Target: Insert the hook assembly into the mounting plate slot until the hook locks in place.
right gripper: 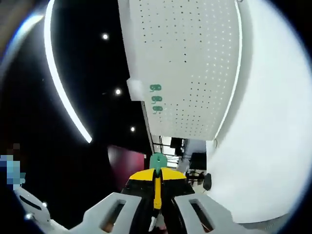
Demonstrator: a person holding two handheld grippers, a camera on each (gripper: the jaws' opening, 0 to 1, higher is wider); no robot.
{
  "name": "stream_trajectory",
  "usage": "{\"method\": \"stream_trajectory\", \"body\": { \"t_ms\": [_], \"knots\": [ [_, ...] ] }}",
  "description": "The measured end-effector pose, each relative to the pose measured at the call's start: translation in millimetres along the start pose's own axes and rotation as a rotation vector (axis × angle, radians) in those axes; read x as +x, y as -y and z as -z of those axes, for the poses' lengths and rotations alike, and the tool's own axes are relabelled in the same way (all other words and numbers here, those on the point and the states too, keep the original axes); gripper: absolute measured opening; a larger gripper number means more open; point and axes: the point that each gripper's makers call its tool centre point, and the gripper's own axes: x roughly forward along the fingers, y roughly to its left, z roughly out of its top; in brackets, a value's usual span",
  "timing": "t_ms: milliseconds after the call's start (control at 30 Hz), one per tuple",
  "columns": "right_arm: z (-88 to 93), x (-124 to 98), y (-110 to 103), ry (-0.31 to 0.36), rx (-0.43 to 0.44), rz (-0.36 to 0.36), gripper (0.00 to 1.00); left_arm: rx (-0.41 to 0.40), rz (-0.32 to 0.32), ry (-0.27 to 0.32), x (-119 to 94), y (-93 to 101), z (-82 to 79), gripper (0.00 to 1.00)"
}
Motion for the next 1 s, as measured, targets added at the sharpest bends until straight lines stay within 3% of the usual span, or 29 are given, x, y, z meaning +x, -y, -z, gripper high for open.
{"method": "stream_trajectory", "body": {
  "t_ms": [167, 267, 533, 733, 1000],
  "knots": [
    [1.8, 0.0, 1.1, -0.041, -0.135, 0.019, 0.01, 0.002, -0.017, -0.009, 0.4, -2.8, -1.0, 0.10],
    [7.2, 1.3, -1.6, -0.091, -0.290, 0.036, 0.01, 0.049, -0.019, -0.021, 0.4, -2.2, -2.9, 0.09],
    [17.0, 3.7, -11.2, -0.167, -0.588, 0.047, 0.01, 0.046, -0.009, -0.059, -0.4, -2.4, 4.0, 0.04],
    [19.1, 4.3, -16.1, -0.185, -0.618, 0.043, 0.02, 0.095, 0.006, -0.039, -3.6, -2.3, -1.9, 0.03],
    [23.2, 3.9, -13.5, -0.210, -0.662, 0.058, 0.02, 0.078, 0.015, -0.021, -3.1, 0.9, -4.3, 0.03]
  ]
}}
